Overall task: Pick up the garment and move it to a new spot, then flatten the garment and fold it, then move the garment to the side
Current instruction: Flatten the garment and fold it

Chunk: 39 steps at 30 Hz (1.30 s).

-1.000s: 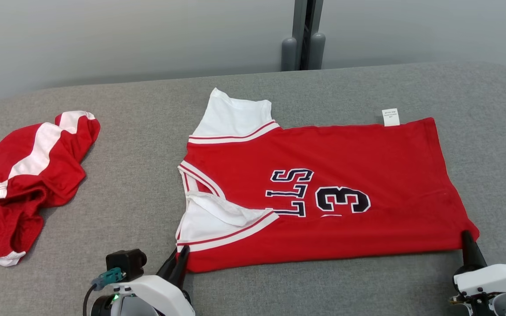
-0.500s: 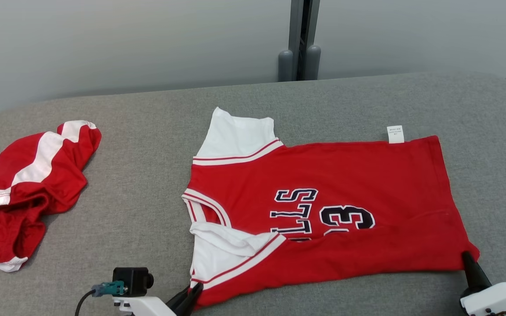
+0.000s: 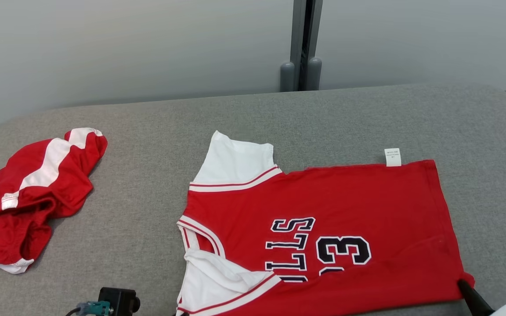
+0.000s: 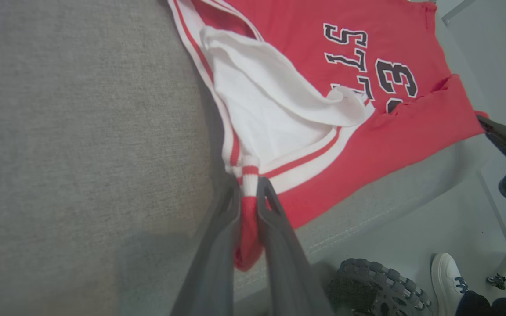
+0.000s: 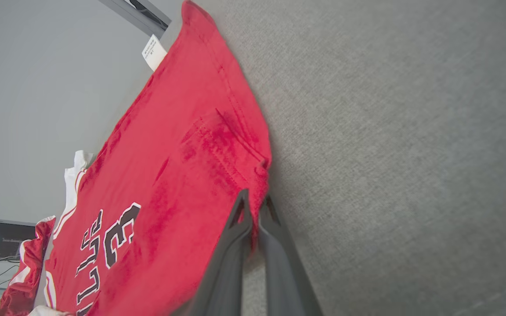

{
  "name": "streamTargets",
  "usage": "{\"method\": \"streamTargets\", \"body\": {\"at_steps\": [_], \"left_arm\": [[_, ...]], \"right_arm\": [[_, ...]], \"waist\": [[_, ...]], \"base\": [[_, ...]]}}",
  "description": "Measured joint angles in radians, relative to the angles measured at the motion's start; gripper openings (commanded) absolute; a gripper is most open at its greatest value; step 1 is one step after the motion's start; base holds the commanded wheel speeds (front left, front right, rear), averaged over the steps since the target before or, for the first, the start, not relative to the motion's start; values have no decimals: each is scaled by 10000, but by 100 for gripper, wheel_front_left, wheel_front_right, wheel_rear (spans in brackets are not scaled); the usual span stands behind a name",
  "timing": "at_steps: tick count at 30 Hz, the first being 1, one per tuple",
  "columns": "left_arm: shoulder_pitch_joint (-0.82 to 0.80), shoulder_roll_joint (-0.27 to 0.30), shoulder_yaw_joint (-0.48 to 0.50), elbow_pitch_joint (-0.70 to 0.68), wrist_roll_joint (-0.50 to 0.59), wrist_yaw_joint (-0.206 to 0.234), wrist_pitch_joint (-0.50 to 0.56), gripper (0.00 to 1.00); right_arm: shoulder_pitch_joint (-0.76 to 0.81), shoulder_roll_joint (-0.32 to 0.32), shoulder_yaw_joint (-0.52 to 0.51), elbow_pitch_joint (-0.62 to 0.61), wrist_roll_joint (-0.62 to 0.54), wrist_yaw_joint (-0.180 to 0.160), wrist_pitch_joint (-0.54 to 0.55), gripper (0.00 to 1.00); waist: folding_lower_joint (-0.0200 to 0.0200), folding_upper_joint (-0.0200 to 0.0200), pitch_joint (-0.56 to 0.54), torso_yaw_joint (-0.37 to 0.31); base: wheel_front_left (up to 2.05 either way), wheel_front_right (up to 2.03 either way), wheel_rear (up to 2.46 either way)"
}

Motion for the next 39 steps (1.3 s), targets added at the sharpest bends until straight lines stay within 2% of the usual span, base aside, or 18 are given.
{"method": "streamTargets", "body": {"at_steps": [8,9,10,11,12,17,21,24,29,31,34,37,39], "left_arm": [[428,221,-100,-353,-56,125,203,0],[437,219,-113,-366,-56,134,203,0],[444,215,-130,-380,-56,136,201,1],[455,213,-144,-383,-54,169,201,56],[468,215,-157,-382,-50,174,201,100],[496,222,-71,-430,-13,341,107,100],[447,240,362,-604,-25,546,-313,100],[197,125,832,-692,-23,694,-965,100],[-335,-397,1446,-692,12,780,-2280,100],[-443,-677,1634,-648,-123,665,-2778,100],[-631,-803,1835,-353,-38,579,-3496,100],[-894,-1160,1969,-58,33,500,-4240,100],[-1078,-1193,1956,178,301,458,-4621,100]], "right_arm": [[838,-228,-426,-675,119,0,673,2],[895,-219,-508,-681,136,0,763,67],[942,-213,-593,-698,121,0,780,100],[967,-184,-708,-698,121,0,826,100],[972,-127,-813,-708,140,-4,878,100],[949,-42,-1266,-876,-92,-2,869,100],[755,17,-1657,-1160,-575,-2,477,100],[459,-25,-1847,-1586,-1336,-2,-176,100],[14,86,-1779,-2508,-2577,0,-1154,100],[-140,38,-1547,-2815,-3281,0,-1478,100],[-382,111,-1352,-2913,-4265,0,-1833,100],[-585,389,-1248,-2907,-4746,0,-1971,100],[-634,479,-1183,-2890,-5014,0,-1985,100]], "waist": [[0,0,-5,17],[0,0,-7,15],[0,0,-10,10],[0,0,-12,4],[0,0,-15,-4],[0,0,-59,-60],[0,0,-65,-72],[0,0,-47,-67],[0,0,13,-75],[0,0,53,-108],[0,0,168,-179],[0,0,314,-206],[0,0,408,-220]], "base": [[0,0,0],[0,0,0],[0,0,0],[0,0,0],[0,0,0],[0,0,0],[0,0,0],[0,0,0],[0,0,0],[0,0,0],[0,0,0],[0,0,0],[0,0,0]]}}
